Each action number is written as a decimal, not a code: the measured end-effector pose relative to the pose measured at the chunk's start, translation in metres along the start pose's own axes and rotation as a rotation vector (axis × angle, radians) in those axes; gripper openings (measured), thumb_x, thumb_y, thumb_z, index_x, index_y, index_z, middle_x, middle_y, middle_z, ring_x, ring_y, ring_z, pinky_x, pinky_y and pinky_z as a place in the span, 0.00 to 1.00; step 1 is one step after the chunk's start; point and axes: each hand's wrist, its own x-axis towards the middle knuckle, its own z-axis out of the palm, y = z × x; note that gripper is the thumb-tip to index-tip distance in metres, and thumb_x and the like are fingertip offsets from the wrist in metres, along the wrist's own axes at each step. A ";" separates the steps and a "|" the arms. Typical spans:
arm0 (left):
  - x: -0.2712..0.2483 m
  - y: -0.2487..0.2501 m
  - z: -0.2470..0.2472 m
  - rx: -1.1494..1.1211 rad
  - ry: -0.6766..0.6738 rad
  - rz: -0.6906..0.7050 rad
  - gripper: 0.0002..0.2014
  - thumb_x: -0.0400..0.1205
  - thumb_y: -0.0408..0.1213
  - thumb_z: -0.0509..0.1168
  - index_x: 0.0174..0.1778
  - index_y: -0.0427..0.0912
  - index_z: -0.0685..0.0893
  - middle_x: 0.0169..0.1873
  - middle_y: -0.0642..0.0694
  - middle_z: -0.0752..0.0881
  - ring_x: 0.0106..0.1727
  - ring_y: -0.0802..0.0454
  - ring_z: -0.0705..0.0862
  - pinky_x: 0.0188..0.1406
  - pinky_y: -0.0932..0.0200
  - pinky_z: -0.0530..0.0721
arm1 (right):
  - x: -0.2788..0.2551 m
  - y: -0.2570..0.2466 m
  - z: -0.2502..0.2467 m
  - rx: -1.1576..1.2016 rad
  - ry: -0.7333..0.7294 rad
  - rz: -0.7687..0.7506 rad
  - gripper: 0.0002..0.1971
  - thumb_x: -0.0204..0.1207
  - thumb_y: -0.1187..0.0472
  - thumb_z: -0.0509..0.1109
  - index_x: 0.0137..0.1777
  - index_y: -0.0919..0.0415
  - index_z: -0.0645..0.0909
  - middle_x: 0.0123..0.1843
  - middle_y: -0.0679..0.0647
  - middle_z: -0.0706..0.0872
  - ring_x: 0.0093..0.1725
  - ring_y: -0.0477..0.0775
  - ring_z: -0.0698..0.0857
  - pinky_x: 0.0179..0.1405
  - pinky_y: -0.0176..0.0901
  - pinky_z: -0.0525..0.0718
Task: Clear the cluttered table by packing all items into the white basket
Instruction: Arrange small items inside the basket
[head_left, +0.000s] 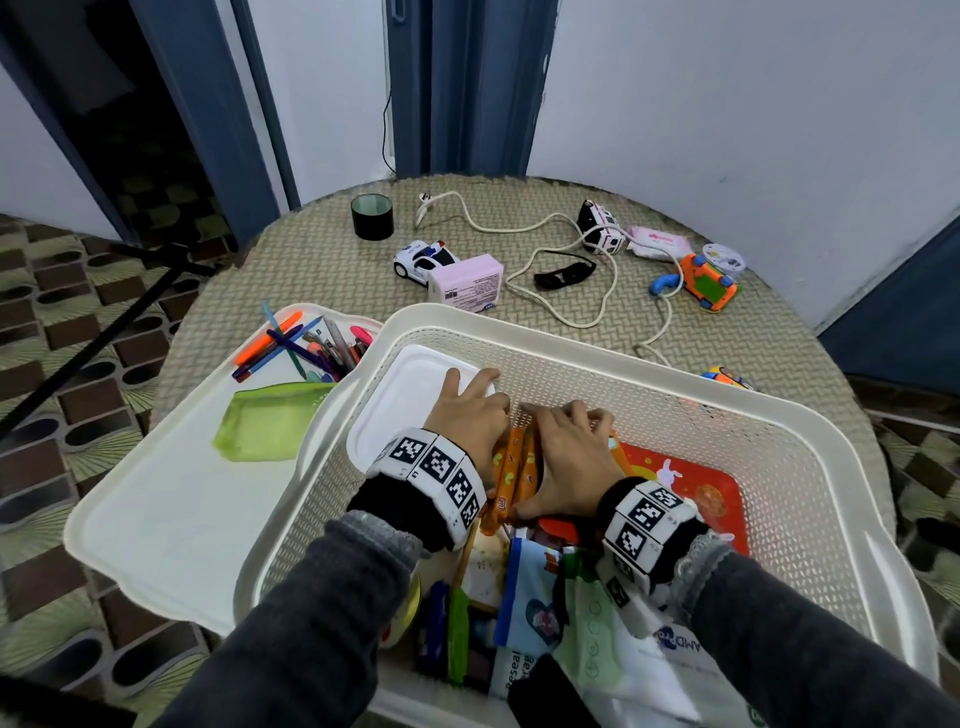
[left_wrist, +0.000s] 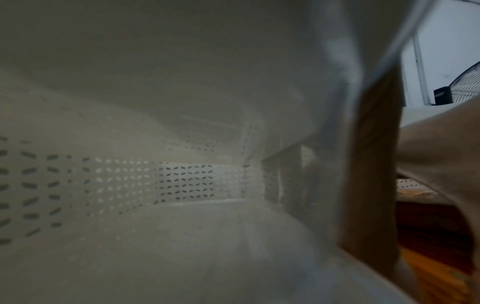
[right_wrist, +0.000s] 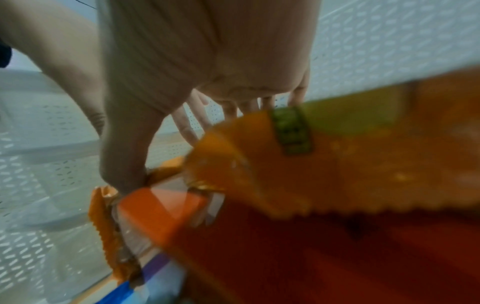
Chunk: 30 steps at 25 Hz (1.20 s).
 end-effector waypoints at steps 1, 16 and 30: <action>0.000 0.001 -0.001 0.006 -0.009 0.001 0.27 0.68 0.52 0.76 0.62 0.46 0.84 0.72 0.51 0.72 0.82 0.47 0.45 0.71 0.40 0.52 | -0.001 0.001 0.000 0.016 -0.035 -0.013 0.67 0.47 0.26 0.77 0.82 0.57 0.50 0.74 0.52 0.72 0.71 0.57 0.64 0.71 0.65 0.56; -0.003 0.002 -0.005 -0.024 -0.021 -0.029 0.25 0.71 0.51 0.74 0.63 0.46 0.84 0.73 0.55 0.72 0.82 0.49 0.46 0.73 0.40 0.52 | 0.006 0.002 0.010 0.295 0.001 -0.105 0.68 0.47 0.34 0.83 0.81 0.48 0.43 0.76 0.50 0.70 0.76 0.53 0.68 0.71 0.59 0.57; 0.001 -0.002 0.009 -0.003 -0.010 0.021 0.24 0.73 0.52 0.73 0.64 0.53 0.83 0.73 0.56 0.72 0.82 0.46 0.44 0.70 0.39 0.52 | -0.003 0.015 -0.008 0.217 -0.016 -0.116 0.52 0.56 0.38 0.82 0.78 0.52 0.62 0.70 0.53 0.71 0.71 0.55 0.67 0.72 0.51 0.61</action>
